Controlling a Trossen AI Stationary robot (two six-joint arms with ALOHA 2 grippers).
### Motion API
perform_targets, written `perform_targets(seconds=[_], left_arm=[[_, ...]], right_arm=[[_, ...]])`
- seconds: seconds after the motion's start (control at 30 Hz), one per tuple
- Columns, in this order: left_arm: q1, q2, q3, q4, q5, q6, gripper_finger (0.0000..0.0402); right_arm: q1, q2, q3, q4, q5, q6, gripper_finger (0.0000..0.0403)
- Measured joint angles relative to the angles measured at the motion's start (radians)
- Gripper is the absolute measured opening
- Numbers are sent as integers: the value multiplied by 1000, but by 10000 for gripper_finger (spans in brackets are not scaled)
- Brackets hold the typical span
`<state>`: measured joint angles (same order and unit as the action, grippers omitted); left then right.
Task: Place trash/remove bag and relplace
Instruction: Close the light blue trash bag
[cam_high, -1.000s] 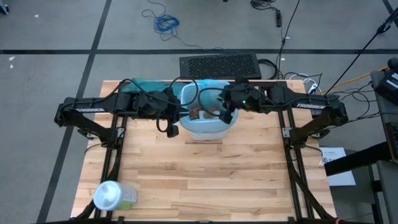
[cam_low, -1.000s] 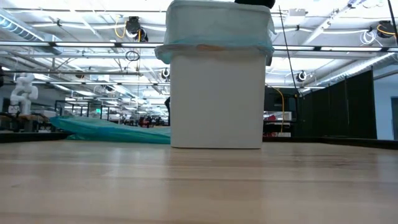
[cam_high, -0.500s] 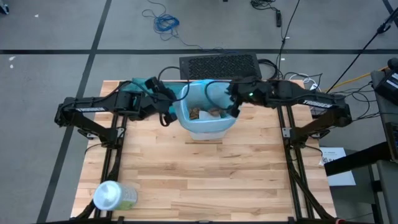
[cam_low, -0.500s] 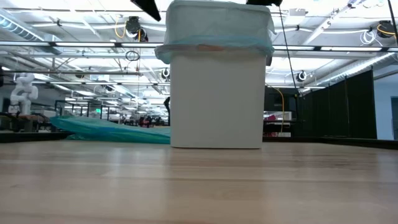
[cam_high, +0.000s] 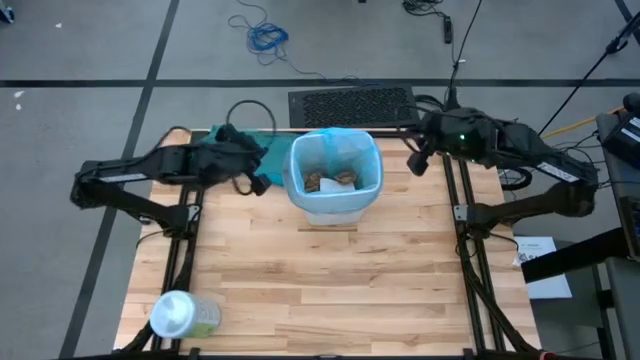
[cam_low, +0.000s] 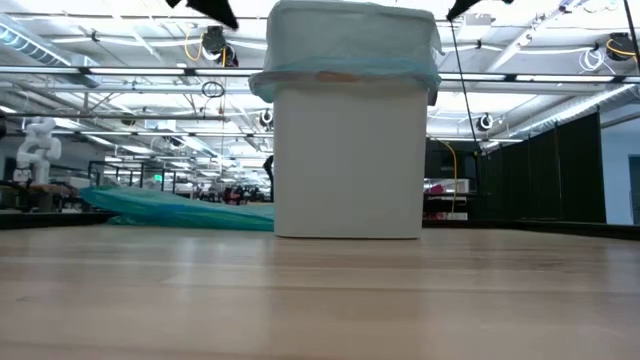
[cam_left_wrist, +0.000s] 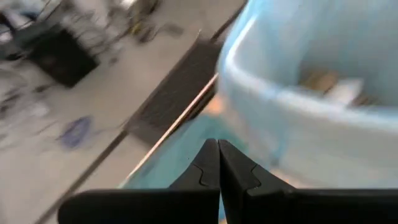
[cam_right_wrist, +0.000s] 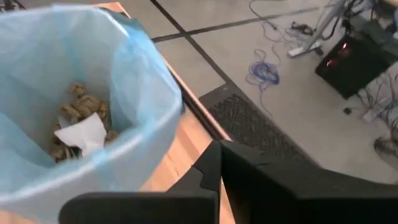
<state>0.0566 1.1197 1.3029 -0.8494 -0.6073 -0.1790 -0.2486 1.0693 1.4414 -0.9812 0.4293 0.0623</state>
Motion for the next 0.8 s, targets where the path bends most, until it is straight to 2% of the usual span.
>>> perform_targets(seconds=[0.2, 0.3, 0.53, 0.63, 0.8], left_arm=[[39, -179, -220, 372, 309, -49, 1], [63, -212, -286, 428, 403, -106, 0], [137, -174, -342, 398, 452, -104, 0], [189, -176, -373, 431, 485, -104, 0], [290, -175, -415, 496, 634, -104, 0]], right_arm=[[-39, -144, -283, 268, -174, 51, 0], [-71, -195, -421, 385, -229, 83, 0], [-160, -252, -634, 591, -370, 145, 0], [-179, -267, -658, 609, -433, 169, 0], [-179, -289, -658, 619, -459, 159, 0]])
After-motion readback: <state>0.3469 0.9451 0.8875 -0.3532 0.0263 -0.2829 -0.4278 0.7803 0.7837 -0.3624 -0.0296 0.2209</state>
